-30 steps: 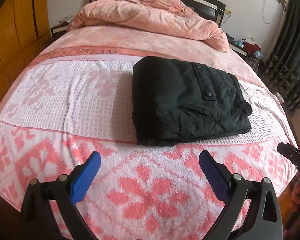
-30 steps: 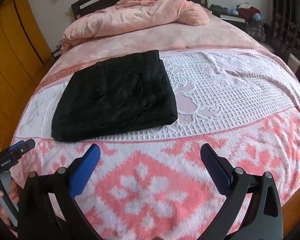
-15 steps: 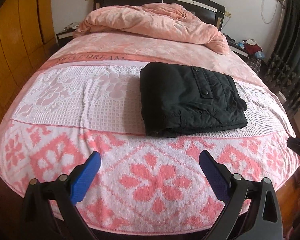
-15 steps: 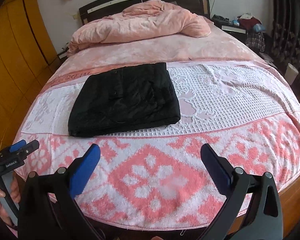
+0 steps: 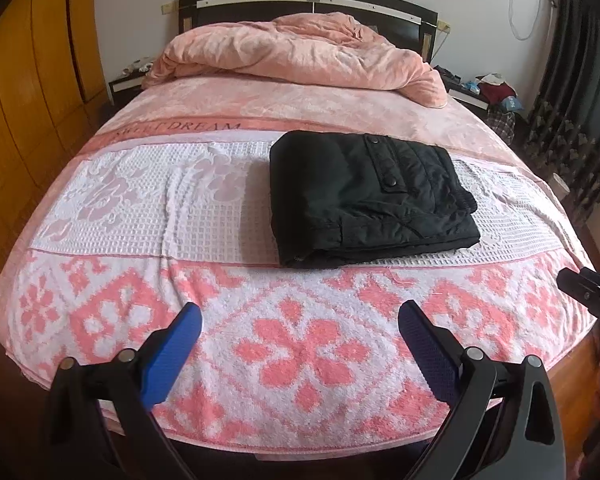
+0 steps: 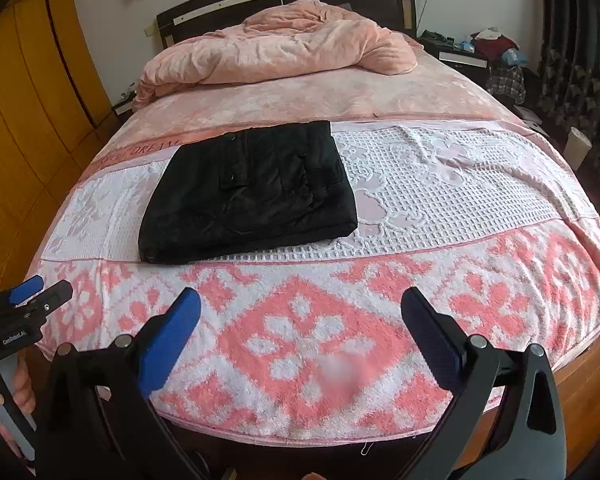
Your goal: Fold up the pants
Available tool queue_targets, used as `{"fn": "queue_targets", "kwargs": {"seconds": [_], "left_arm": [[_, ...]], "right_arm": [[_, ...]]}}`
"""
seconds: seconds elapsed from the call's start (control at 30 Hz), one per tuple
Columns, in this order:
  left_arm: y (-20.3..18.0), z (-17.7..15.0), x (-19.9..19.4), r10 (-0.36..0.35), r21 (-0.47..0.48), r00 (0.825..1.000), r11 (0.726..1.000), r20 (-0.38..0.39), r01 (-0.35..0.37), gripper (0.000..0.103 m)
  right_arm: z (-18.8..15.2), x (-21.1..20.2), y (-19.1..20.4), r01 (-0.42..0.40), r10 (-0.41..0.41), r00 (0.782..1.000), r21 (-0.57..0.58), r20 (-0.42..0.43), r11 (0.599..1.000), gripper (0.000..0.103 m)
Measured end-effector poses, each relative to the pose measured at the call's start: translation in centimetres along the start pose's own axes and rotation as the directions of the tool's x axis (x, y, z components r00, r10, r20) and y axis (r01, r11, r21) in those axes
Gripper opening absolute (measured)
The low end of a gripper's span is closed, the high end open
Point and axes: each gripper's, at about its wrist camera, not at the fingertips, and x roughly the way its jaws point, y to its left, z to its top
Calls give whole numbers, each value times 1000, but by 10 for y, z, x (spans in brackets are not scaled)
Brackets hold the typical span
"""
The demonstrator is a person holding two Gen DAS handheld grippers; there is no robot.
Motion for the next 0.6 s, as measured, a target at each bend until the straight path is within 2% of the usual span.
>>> {"fn": "queue_targets", "kwargs": {"seconds": [0.6], "left_arm": [[-8, 3, -9, -3, 7, 1000, 1000, 17, 3, 99]], "right_arm": [[4, -5, 0, 16, -16, 1000, 2, 9, 1000, 100]]}}
